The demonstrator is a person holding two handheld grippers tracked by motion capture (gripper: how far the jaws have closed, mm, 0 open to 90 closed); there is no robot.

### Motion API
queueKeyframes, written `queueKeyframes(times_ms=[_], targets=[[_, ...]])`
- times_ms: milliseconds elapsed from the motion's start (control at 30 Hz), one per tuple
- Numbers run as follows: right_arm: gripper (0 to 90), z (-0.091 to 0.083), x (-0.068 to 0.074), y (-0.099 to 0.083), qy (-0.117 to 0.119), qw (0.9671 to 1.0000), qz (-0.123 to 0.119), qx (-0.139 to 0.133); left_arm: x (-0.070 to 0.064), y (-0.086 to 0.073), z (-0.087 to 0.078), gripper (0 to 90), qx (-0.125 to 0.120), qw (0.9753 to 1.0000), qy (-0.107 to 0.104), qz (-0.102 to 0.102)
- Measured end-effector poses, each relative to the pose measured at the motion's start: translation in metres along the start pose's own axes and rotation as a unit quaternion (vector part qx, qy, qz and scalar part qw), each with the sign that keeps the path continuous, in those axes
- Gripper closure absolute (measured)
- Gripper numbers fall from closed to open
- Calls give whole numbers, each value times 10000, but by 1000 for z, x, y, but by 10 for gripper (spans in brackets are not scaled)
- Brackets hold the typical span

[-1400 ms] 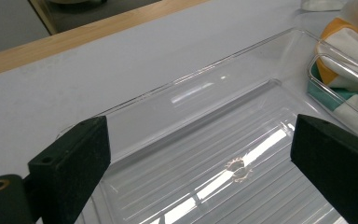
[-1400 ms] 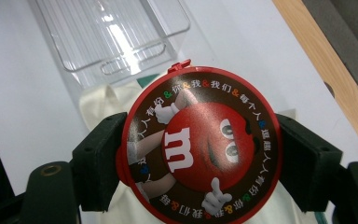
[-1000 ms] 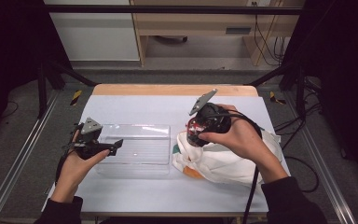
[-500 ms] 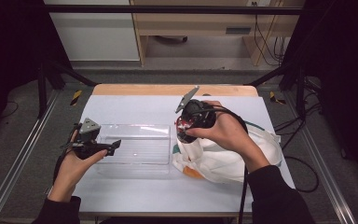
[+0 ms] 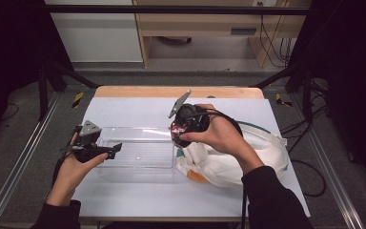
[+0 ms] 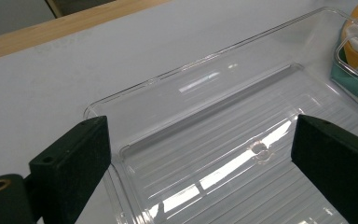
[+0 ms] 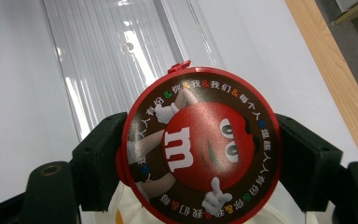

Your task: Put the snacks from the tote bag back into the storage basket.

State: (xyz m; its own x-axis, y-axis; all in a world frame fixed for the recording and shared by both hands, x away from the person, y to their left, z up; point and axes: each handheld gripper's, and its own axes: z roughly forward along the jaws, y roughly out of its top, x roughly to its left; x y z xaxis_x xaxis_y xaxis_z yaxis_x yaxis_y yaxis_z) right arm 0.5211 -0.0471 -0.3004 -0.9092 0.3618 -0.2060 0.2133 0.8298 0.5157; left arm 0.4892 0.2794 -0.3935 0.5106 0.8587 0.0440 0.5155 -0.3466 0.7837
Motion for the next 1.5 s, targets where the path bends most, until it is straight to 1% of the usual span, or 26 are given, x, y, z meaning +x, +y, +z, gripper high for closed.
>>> queueKeyframes(times_ms=[33,200,267,300,433,533,667,833,933,1033,1200,1333,1367,1433,1500], targets=[[248,1,1,1,-4,10000,54,-2,0,0,0,45,6,10000,4,3],[248,5,0,8,25,10000,46,-33,3,-1,-1,45,44,10000,-4,31],[248,7,0,10,36,10000,-5,-33,4,-1,-1,45,32,10000,-2,12],[248,8,1,11,27,10000,24,-33,4,-1,-2,45,35,10000,7,-4],[248,10,1,14,89,9999,-49,-87,6,-2,-2,45,12,10000,15,-27],[248,11,1,15,101,9999,-55,-83,8,-2,-3,45,10,10000,12,-30],[248,13,1,17,118,9998,-103,-119,12,-2,-5,45,-45,10000,20,-84],[248,15,1,18,116,9999,-74,-101,16,-4,-8,45,-67,9999,18,-152],[248,16,0,19,118,9998,-74,-144,19,-4,-10,43,-85,9998,25,-179],[248,18,0,20,126,9998,-70,-153,22,-5,-12,42,-105,9997,63,-227],[248,20,-1,23,151,9997,-100,-146,22,-5,-13,42,-99,9997,59,-222],[248,22,0,27,190,9994,-191,-197,22,-5,-13,41,-76,9998,45,-192],[248,23,1,28,195,9995,-182,-178,22,-5,-13,41,-74,9998,45,-193],[248,25,0,30,238,9992,-263,-186,23,-6,-13,41,-75,9997,64,-201],[248,27,0,31,252,9992,-265,-188,23,-6,-13,41,-71,9997,74,-206]])
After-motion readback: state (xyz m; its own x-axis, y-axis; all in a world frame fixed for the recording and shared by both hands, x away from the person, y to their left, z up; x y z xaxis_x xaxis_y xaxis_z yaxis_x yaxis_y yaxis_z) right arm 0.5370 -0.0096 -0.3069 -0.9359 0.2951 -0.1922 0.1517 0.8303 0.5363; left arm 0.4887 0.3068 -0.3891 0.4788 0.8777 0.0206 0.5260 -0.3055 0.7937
